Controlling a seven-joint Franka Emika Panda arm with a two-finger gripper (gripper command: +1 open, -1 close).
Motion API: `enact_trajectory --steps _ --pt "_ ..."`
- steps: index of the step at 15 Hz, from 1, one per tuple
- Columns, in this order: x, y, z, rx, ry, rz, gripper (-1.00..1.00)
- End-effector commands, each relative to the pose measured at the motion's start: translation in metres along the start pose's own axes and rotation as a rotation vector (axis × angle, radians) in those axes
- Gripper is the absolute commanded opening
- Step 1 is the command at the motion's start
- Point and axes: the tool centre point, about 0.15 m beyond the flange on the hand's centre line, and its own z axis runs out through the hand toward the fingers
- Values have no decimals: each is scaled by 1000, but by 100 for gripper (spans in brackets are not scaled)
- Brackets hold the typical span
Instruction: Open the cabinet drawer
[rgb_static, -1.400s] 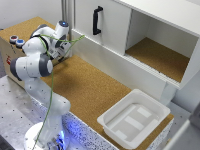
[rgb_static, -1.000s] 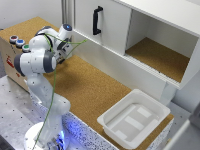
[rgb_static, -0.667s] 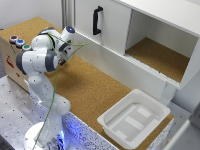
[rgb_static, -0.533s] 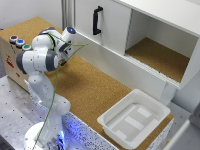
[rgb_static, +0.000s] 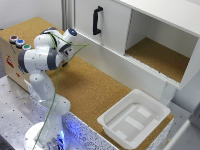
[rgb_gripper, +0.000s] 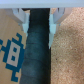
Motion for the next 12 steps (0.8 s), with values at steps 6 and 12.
enact_trajectory --steps 6,12 --pt "-10 80 -26 75 81 97 -100" --pt "-2 132 -54 63 107 139 -100"
